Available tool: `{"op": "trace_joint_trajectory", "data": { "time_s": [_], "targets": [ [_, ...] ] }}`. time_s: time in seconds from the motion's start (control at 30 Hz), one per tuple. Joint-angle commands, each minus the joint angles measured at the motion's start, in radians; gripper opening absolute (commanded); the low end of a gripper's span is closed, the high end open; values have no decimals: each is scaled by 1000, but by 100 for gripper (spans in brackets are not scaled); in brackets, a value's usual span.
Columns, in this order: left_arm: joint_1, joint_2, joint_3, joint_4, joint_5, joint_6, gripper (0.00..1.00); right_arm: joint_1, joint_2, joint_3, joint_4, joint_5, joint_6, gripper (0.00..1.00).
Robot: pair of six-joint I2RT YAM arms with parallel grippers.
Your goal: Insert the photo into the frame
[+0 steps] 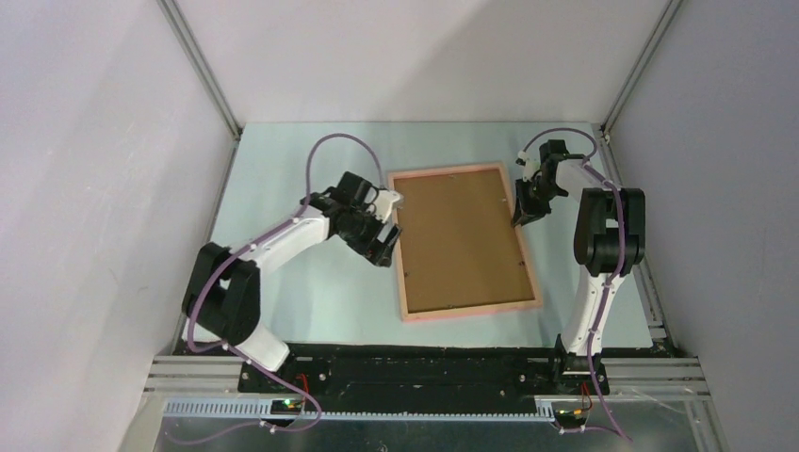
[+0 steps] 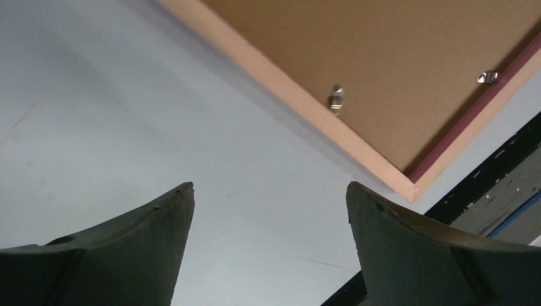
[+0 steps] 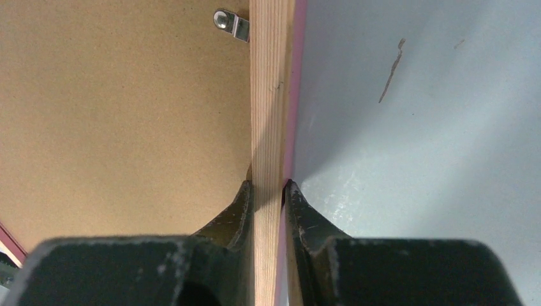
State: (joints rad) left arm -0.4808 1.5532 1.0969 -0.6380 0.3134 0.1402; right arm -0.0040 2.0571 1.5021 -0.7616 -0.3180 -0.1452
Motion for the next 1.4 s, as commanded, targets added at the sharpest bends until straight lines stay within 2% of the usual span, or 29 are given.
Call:
{"op": "trace_joint_trajectory", "data": {
  "time_s": [0.0,0.23,0.43,0.8,1.1,1.37],
  "targets": [
    [-94,68,63,9,-42,9,93,1,21,47,16,-34,-47,0],
    [-172,178,121,14,-93,-74,93,2,13,19,29,-52,-36,0],
    [-204,239,154,27,-168,-115,88,-6,9,5,33,-72,-28,0],
    [-241,295,165,55,-189,-152,82,-21,8,-6,42,-91,-21,0],
    [-250,324,173,66,-198,-157,67,-33,11,-12,42,-104,-18,0],
    [-250,336,184,69,-185,-154,59,-39,10,-17,45,-107,-20,0]
  ]
}}
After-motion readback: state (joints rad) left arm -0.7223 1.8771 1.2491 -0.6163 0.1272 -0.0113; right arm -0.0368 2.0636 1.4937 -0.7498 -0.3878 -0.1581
